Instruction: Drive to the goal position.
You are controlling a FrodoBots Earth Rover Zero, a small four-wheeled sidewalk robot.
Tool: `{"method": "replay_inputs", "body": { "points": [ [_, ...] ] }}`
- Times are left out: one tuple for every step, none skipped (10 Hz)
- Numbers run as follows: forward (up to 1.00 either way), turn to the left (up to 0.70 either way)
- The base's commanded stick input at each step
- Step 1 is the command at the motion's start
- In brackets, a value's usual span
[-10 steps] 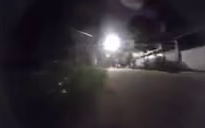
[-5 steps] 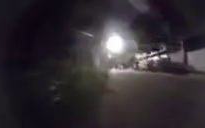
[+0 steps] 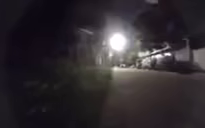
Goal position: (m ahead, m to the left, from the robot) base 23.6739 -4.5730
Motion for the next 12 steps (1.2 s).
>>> {"method": "replay_inputs", "body": {
  "points": [
    [0.7,0.0],
    [0.7,-0.29],
    [0.7,-0.35],
    [0.54,-0.27],
    [0.08,-0.04],
    [-0.7,0.0],
    [-0.7,0.0],
    [-0.7,0.0],
    [-0.7,0.0],
    [-0.7,0.0],
    [-0.7,0.0],
    [-0.7,0.0]
  ]
}}
